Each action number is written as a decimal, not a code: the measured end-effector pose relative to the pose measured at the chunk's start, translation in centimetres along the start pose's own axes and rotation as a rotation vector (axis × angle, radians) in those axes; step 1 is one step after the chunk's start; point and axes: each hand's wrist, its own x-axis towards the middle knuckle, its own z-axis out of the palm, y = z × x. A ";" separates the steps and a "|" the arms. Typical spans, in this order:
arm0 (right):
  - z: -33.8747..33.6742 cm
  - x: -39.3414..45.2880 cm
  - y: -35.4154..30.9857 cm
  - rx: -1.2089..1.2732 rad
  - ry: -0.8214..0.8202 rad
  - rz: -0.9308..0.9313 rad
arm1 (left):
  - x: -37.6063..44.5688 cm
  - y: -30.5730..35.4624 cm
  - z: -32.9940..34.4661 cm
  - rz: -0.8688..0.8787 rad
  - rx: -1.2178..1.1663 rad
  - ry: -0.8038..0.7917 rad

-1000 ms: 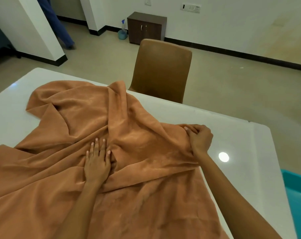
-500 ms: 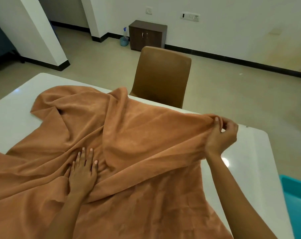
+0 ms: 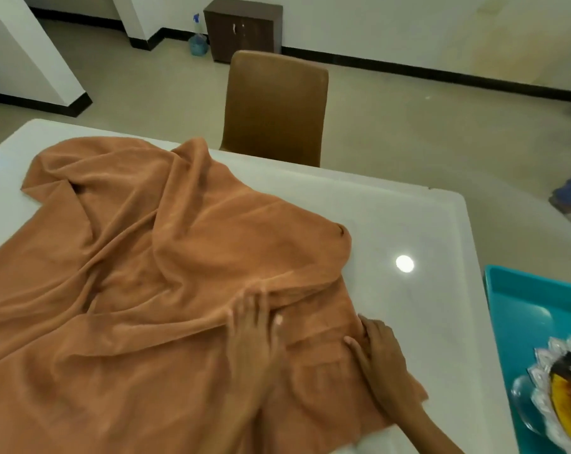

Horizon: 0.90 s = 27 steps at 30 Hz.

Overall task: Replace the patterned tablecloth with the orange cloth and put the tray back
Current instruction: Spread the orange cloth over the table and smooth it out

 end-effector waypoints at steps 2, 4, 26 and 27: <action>-0.8 -1.3 0.3 -0.009 -0.001 0.012 | -3.8 2.6 2.7 0.045 0.007 -0.140; -1.5 -2.6 0.7 -0.007 0.006 0.068 | -5.6 2.4 4.1 0.012 0.026 -0.192; -1.5 11.2 -8.2 0.091 0.154 -0.085 | -8.1 -0.2 1.0 0.085 0.062 -0.116; -1.3 12.8 -9.3 0.063 0.122 -0.067 | -6.9 -0.1 0.6 0.061 0.047 -0.084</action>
